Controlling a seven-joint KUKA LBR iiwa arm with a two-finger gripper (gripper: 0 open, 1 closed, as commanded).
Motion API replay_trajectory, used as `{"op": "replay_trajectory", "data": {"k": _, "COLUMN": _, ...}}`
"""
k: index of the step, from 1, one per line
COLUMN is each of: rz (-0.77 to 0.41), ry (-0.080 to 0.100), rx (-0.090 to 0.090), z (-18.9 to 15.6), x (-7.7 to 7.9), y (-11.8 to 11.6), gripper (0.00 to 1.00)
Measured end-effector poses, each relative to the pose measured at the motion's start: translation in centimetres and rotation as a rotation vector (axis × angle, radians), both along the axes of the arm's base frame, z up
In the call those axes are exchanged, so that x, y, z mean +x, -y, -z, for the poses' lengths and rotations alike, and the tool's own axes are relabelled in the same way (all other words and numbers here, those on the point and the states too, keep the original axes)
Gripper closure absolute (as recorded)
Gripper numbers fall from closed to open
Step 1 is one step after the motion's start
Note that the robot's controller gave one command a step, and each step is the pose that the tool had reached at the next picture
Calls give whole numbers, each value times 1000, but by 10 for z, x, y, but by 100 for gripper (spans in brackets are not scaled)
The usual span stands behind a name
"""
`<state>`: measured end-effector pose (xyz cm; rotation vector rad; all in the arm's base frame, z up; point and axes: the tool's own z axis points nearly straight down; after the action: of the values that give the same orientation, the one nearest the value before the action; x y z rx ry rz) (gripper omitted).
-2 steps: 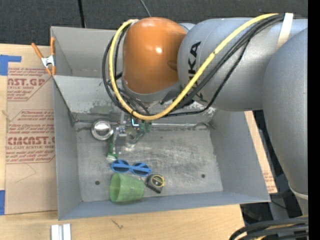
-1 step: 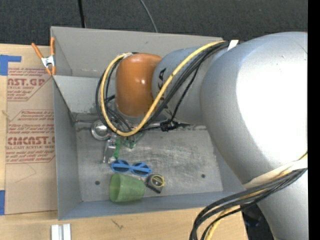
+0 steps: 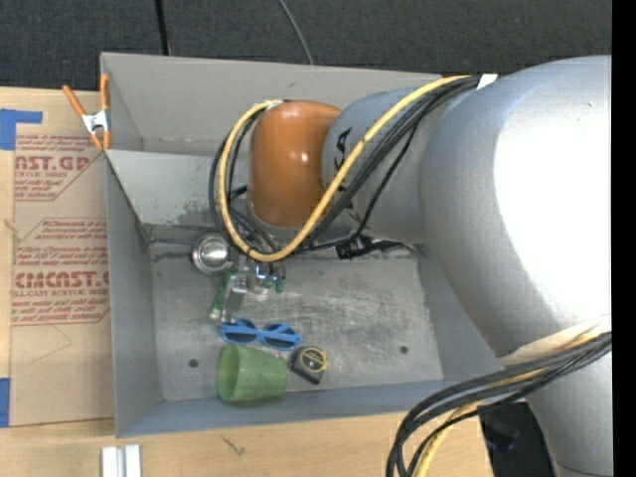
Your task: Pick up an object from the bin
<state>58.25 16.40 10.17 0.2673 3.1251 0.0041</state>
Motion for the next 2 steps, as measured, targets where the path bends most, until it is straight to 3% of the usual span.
{"op": "replay_trajectory", "data": {"k": 1, "rz": 142, "ry": -2, "rx": -3, "z": 2, "x": -55, "y": 61, "gripper": 0}}
{"op": "replay_trajectory", "data": {"k": 2, "rz": 170, "ry": 14, "rx": 2, "z": 29, "x": -82, "y": 39, "gripper": 0}}
